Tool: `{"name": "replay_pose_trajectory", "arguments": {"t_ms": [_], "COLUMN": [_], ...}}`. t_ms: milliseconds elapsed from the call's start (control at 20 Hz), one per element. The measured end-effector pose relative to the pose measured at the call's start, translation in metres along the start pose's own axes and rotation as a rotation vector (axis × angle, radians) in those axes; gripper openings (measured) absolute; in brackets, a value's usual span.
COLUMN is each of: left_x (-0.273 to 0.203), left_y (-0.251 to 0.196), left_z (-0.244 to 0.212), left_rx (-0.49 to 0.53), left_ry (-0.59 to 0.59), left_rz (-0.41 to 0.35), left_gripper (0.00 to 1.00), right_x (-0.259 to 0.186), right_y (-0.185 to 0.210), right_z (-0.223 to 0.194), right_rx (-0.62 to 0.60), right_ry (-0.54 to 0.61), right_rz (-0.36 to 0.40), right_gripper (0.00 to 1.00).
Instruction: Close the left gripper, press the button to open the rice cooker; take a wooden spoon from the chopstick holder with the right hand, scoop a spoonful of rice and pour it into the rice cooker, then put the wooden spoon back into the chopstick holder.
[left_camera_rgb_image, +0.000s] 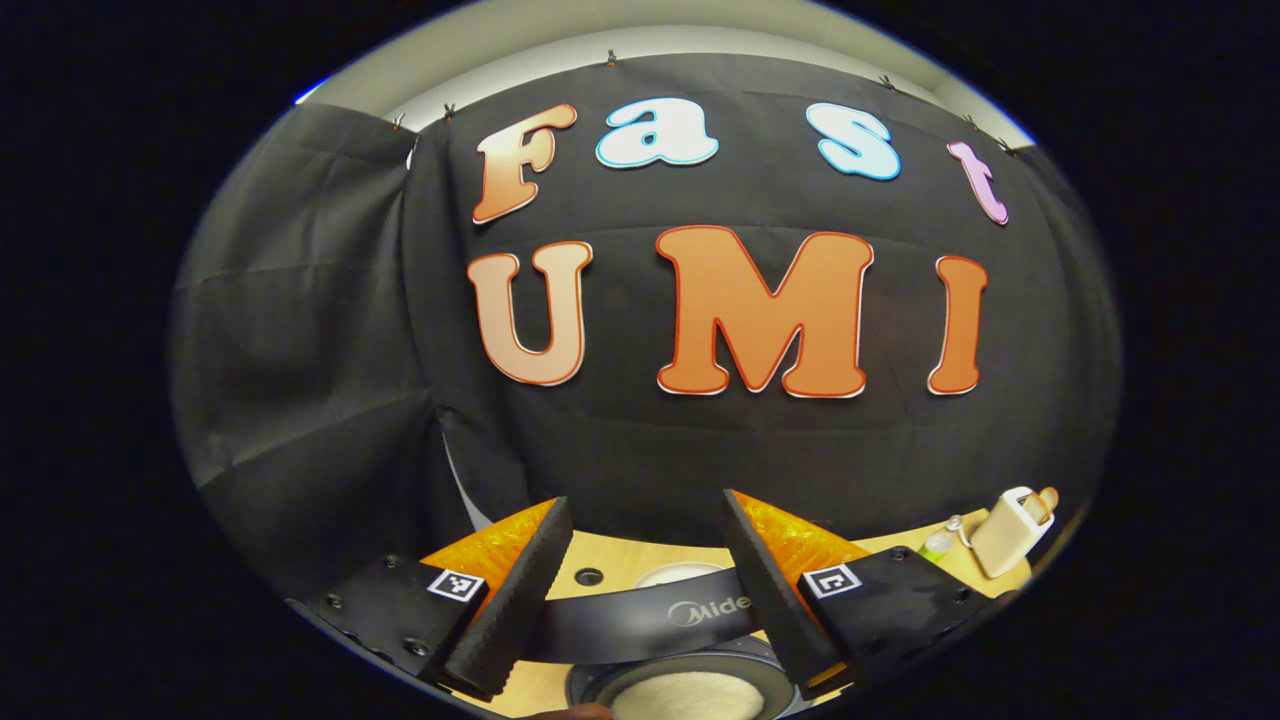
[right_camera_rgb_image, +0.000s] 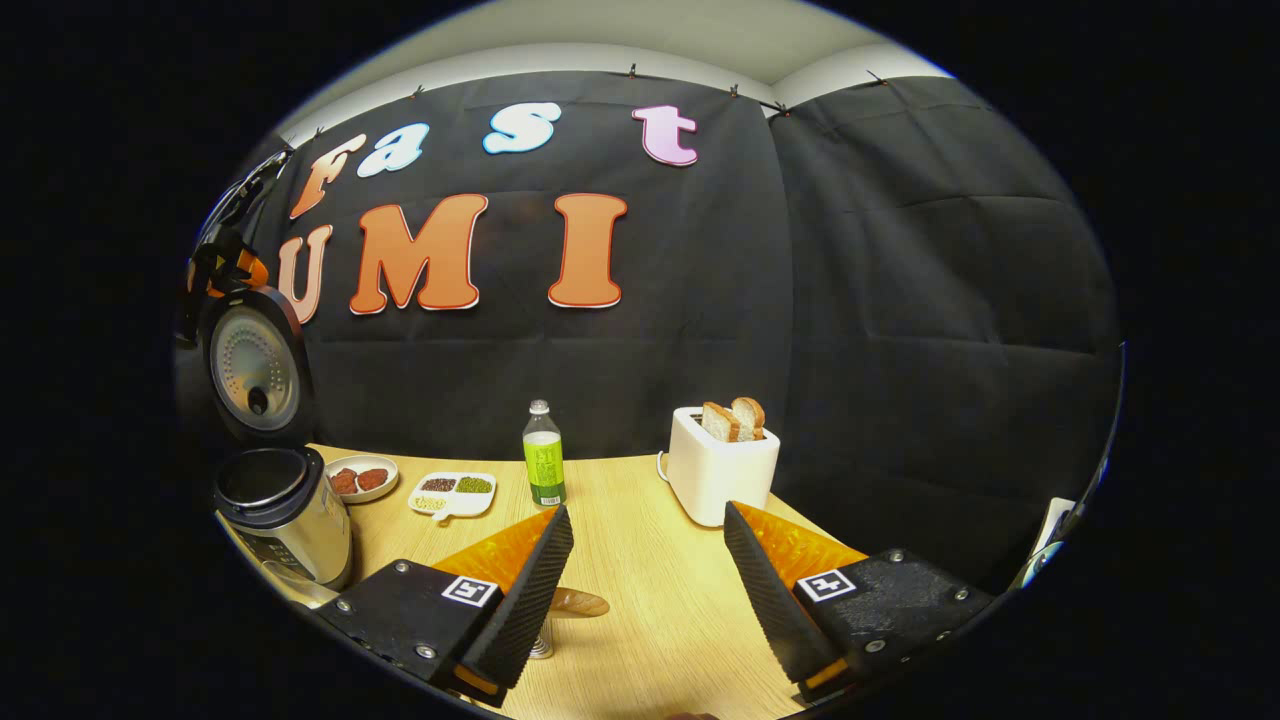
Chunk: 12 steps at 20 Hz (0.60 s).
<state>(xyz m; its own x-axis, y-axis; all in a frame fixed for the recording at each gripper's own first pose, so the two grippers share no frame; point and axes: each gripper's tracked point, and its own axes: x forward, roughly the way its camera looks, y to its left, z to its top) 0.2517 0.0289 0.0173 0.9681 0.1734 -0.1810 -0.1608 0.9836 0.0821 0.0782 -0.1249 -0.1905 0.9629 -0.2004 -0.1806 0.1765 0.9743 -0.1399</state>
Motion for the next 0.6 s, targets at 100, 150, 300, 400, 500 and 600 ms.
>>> {"name": "replay_pose_trajectory", "arguments": {"t_ms": [100, 150, 300, 400, 500, 600], "left_x": [-0.014, -0.021, -0.043, -0.058, -0.066, -0.071], "left_y": [-0.007, -0.010, -0.023, -0.035, -0.044, -0.047], "left_z": [-0.010, -0.015, -0.034, -0.057, -0.093, -0.126], "left_rx": [-0.010, -0.013, -0.005, -0.005, -0.026, -0.034], "left_ry": [0.030, 0.038, 0.051, 0.077, 0.144, 0.185], "left_rz": [-0.034, -0.050, -0.116, -0.172, -0.211, -0.224], "left_gripper": [0.98, 0.99, 0.99, 0.98, 0.98, 1.00], "right_x": [-0.005, -0.008, -0.020, -0.030, -0.039, -0.050], "right_y": [0.001, 0.001, 0.002, 0.005, 0.008, 0.012], "right_z": [0.005, 0.006, 0.007, 0.004, 0.006, 0.008], "right_rx": [0.019, 0.026, 0.026, 0.019, 0.013, 0.015], "right_ry": [-0.011, -0.018, -0.020, -0.018, -0.021, -0.026], "right_rz": [0.004, 0.005, 0.010, 0.018, 0.025, 0.039], "right_gripper": [0.93, 0.93, 0.93, 0.93, 0.93, 0.93]}}
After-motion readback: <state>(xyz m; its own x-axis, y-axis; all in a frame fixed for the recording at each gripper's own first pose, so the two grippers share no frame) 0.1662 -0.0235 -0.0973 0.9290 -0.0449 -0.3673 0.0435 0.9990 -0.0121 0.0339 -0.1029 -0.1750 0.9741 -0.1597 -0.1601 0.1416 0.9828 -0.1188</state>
